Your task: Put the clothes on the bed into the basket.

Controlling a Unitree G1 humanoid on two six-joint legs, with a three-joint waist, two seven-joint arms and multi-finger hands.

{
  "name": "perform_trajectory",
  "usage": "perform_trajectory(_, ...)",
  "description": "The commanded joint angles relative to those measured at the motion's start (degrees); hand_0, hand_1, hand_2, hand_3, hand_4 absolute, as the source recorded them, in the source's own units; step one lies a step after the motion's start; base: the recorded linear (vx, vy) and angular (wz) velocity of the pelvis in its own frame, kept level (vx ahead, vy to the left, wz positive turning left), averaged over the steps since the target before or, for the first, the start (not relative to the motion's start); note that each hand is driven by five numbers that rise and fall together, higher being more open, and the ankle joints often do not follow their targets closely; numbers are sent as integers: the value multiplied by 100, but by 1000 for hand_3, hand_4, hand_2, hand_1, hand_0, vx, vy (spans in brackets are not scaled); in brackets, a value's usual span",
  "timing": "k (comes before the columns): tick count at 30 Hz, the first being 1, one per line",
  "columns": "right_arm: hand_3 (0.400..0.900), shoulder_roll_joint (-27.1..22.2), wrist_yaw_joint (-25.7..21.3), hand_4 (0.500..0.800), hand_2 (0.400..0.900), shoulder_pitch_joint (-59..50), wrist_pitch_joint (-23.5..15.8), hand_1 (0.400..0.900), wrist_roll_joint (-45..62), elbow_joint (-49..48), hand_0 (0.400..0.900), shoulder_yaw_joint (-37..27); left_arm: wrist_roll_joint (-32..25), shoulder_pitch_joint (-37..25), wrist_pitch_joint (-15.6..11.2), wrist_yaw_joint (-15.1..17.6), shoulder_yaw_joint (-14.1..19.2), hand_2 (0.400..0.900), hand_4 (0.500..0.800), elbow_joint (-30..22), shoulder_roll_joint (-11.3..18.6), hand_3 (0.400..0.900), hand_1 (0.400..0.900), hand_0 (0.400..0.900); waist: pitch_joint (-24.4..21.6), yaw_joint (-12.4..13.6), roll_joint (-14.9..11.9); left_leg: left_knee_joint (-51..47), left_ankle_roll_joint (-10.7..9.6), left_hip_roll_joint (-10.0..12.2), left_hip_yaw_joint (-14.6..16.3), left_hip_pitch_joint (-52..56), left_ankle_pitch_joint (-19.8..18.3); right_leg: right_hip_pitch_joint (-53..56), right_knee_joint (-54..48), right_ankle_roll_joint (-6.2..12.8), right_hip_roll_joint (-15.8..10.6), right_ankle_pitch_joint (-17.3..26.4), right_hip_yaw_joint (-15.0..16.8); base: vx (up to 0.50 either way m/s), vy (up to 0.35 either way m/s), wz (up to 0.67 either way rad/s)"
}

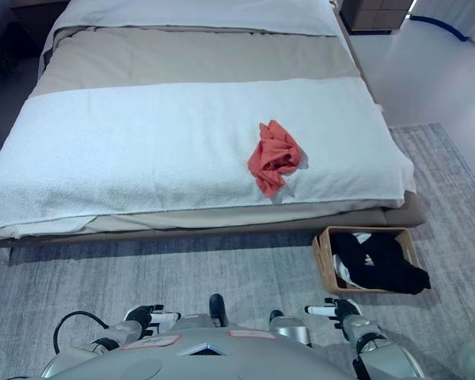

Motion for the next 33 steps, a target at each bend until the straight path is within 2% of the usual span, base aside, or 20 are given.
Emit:
perform_trajectory(1,900,-164,-38,800,900,-259,-50,900,-20,157,900,216,-53,-406,-35,-7,24,900,800,183,72,900,900,900,170,127,-15,35,-164,32,-78,455,-827,-306,15,105,-61,126,-140,0,0,0)
perform_trajectory(33,900,-171,19,800,900,-221,-33,900,-15,128,900,234,-32,-461,-31,-43,-24,900,800,111,127,900,900,900,215,99,-9,35,-197,63,-84,480,-828,-267,47,73,-39,45,-200,2,-4,1)
